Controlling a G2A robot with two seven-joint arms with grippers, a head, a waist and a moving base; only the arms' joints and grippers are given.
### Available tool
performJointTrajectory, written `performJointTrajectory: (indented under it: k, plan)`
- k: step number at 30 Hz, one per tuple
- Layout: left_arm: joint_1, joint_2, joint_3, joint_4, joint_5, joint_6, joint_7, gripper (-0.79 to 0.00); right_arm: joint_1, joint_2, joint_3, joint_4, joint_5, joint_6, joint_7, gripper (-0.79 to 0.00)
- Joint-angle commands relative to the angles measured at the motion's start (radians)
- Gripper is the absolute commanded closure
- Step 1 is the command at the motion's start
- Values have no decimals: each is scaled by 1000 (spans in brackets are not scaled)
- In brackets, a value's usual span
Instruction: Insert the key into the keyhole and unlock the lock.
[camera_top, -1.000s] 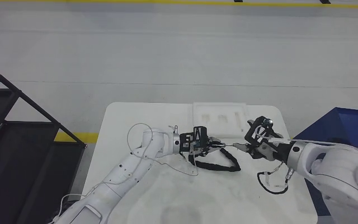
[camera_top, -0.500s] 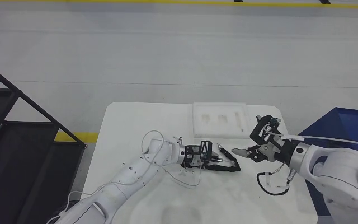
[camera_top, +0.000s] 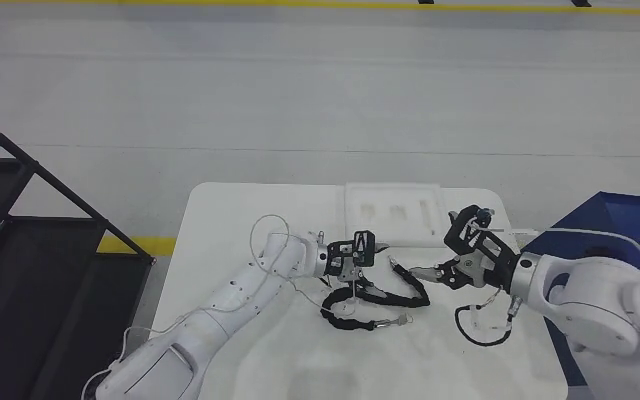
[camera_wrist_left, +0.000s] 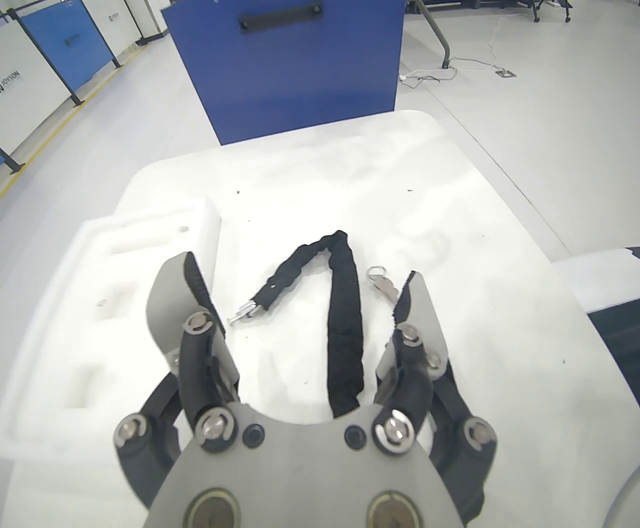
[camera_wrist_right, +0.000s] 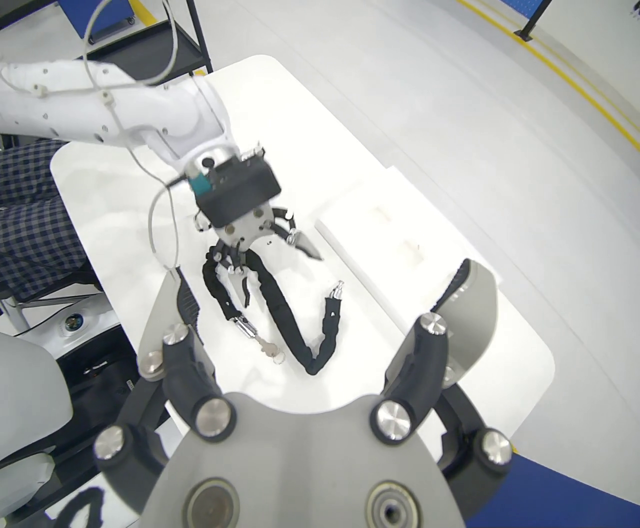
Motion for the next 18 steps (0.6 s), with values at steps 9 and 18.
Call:
performJointTrajectory:
  k: [9, 18]
  plan:
    - [-103, 65, -133, -89, -110, -80, -88, -785, 214, -7, -91, 220, 79, -195, -22, -785]
    - [-221, 150, -92, -117, -400, -80, -194, -785, 428, -15, -168, 366, 133, -336, -9, -785]
